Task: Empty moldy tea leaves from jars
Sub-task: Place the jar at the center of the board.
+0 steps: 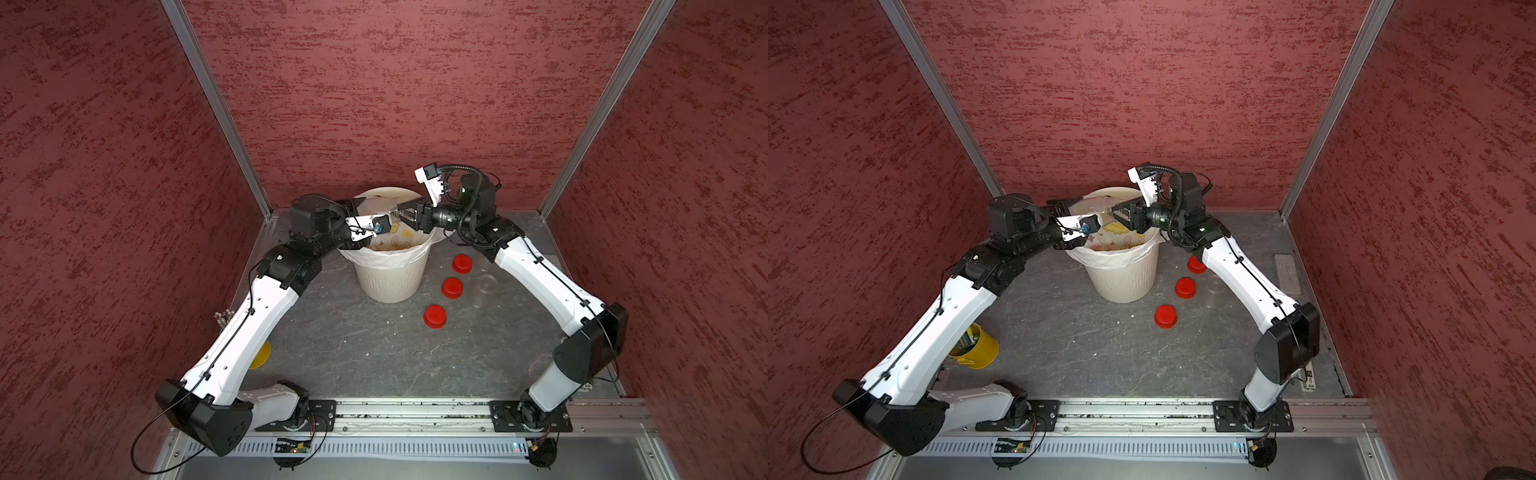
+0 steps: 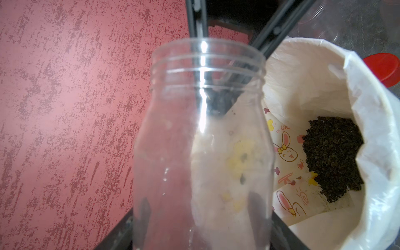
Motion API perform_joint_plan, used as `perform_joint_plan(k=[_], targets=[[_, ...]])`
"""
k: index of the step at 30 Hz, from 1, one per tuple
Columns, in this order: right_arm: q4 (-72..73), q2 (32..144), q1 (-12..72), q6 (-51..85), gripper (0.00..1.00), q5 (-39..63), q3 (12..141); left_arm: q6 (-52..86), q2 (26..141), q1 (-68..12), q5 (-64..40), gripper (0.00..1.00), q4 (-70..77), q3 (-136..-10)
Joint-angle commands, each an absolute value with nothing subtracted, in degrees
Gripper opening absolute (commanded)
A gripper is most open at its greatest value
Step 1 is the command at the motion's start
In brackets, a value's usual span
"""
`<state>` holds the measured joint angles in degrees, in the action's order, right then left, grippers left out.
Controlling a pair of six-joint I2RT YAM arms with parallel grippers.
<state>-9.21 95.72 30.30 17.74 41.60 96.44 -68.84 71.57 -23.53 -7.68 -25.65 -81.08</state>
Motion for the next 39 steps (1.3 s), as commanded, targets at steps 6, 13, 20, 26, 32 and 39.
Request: perform_joint_plan(k=[6, 13, 20, 26, 32, 39], targets=[[-8.7, 96.5, 31.9, 17.2, 0.28, 44.2, 98.4, -67.9, 72.0, -23.7, -8.4, 0.68, -22.6, -80.7], [-8.9, 96.7, 32.1, 18.0, 0.21, 44.9, 98.6, -68.3, 72.4, -23.8, -8.5, 0.68, -22.5, -81.0], [-8.7, 97.3, 32.2, 19.1, 0.16, 45.8, 99.0, -68.4, 72.9, -23.8, -8.3, 0.69, -21.6, -81.0], [-9.1, 98.1, 32.3, 19.6, 0.09, 47.1, 99.4, -68.4, 73.0, -23.8, -8.5, 0.7, -21.4, -81.1], [-11.7, 98.5, 32.8, 18.2, 0.0, 46.4, 100.7, -68.4, 73.2, -23.8, -8.4, 0.71, -20.9, -81.1], [-13.0, 98.1, 33.0, 17.6, 0.0, 44.5, 101.5, -68.1, 73.3, -24.0, -8.0, 0.75, -20.3, -80.8]])
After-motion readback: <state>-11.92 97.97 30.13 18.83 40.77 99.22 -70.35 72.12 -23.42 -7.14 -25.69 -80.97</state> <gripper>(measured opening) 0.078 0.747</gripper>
